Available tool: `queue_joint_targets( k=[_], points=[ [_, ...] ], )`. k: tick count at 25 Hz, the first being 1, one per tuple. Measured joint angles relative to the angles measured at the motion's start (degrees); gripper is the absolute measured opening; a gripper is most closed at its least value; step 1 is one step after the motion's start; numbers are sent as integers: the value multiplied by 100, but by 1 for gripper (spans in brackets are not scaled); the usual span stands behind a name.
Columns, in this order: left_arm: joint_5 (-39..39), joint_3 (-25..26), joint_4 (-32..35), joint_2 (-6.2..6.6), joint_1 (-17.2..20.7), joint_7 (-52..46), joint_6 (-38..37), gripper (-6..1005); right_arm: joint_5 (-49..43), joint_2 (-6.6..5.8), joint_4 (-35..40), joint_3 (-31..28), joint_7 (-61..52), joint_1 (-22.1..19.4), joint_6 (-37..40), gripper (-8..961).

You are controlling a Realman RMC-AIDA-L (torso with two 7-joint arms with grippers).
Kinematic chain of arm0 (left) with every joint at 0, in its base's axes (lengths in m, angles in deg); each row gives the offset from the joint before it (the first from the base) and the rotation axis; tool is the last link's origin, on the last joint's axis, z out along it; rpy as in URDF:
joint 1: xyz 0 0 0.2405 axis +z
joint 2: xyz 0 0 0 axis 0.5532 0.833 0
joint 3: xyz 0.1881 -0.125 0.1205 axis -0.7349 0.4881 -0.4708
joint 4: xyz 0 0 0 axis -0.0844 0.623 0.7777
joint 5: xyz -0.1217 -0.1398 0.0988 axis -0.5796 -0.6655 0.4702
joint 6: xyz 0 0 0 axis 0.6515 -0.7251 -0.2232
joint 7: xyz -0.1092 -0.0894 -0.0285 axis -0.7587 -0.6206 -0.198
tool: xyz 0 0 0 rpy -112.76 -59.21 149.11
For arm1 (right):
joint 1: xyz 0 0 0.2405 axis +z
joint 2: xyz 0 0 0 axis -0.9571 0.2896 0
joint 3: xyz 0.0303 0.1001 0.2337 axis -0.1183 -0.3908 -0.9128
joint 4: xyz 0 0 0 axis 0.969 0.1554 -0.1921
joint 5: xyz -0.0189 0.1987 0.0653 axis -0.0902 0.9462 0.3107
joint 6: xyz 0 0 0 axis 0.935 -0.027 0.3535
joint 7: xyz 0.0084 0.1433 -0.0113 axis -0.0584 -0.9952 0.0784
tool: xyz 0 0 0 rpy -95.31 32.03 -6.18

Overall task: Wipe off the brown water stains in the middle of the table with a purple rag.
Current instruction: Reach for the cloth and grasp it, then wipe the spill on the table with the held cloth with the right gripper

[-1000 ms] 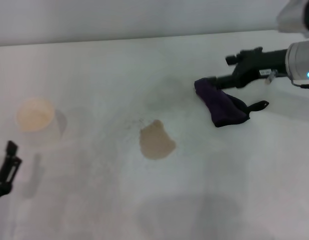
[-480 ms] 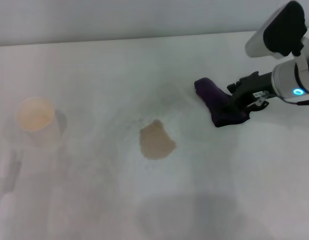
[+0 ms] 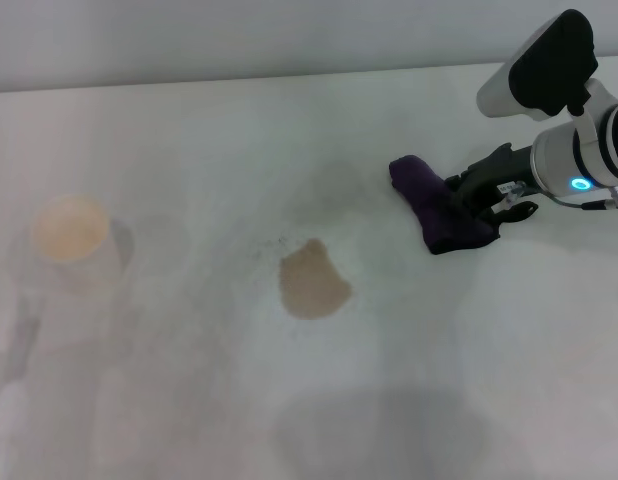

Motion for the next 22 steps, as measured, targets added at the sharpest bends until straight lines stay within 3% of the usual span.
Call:
queue_joint_targets(
  k=[7,13,17,22],
  points=[
    [-8,17,-56,3,-7,0,-4,887,18,-5,69,8,-2,0,-127,130],
    [-30,35,-68,3,-41,0,-4,888,365,-10,555,107,241,-37,-767,96],
    [-60,35,-77,2,-77,0,-4,888,1033,-8,774,827,752,-1,-1389,88],
    [-61,34,-76,2,-138,0,-5,888,1540,38,710,2296,805,216,-1138,94]
  ],
)
